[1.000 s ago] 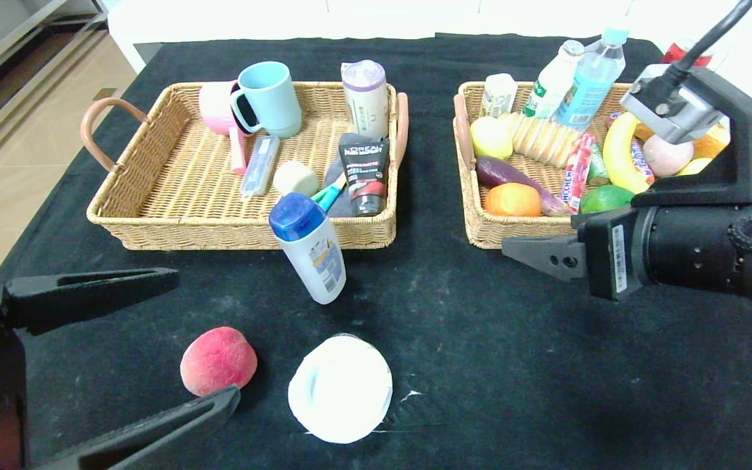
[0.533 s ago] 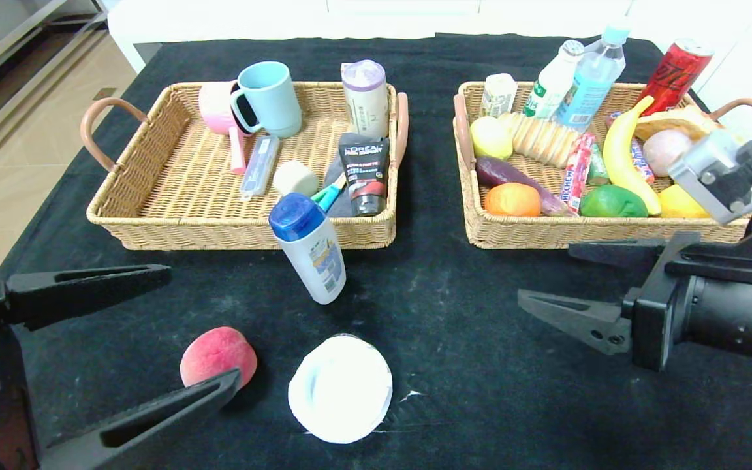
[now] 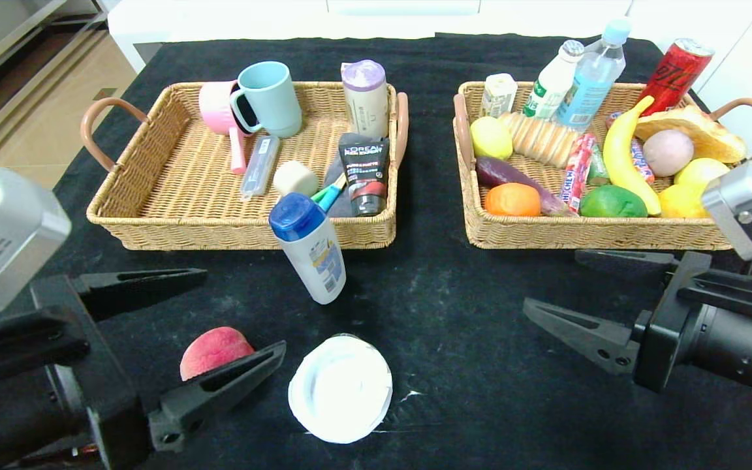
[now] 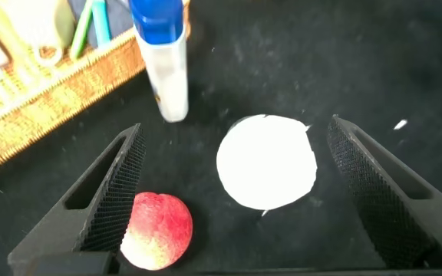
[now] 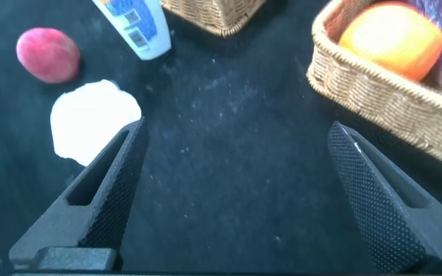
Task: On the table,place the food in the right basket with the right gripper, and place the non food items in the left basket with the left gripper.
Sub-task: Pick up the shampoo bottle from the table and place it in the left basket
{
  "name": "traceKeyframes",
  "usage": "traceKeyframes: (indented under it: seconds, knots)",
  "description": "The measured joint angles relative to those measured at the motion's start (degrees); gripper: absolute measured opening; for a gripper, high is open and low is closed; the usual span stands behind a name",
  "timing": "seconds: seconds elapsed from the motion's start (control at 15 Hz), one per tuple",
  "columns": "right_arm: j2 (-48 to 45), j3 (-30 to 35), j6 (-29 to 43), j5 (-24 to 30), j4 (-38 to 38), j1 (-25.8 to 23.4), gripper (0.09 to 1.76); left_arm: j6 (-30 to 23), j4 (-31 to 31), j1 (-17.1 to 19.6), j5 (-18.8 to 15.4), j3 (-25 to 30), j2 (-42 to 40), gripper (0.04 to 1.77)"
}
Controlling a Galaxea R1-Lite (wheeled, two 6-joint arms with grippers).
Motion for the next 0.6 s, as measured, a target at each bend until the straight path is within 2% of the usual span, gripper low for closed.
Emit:
traceKeyframes:
  seconds: [0.13, 0.27, 0.6]
  knots:
    - [0.22, 0.94, 0.05, -0.02, -0.41, -0.11, 1.7, -2.32, -0.09, 0.0, 3.56, -0.78, 2.24, 1.72]
    - [0.52, 1.33, 0.02, -0.07, -0.48, -0.11, 1.7, -4.44, -1.24, 0.0, 4.96, -1.66, 4.56, 1.72]
    - [0.85, 1.68, -0.11, -0.18, -0.55, 0.88, 1.7, -6.12, -11.45, 0.0, 7.64, -0.48, 11.28, 1.72]
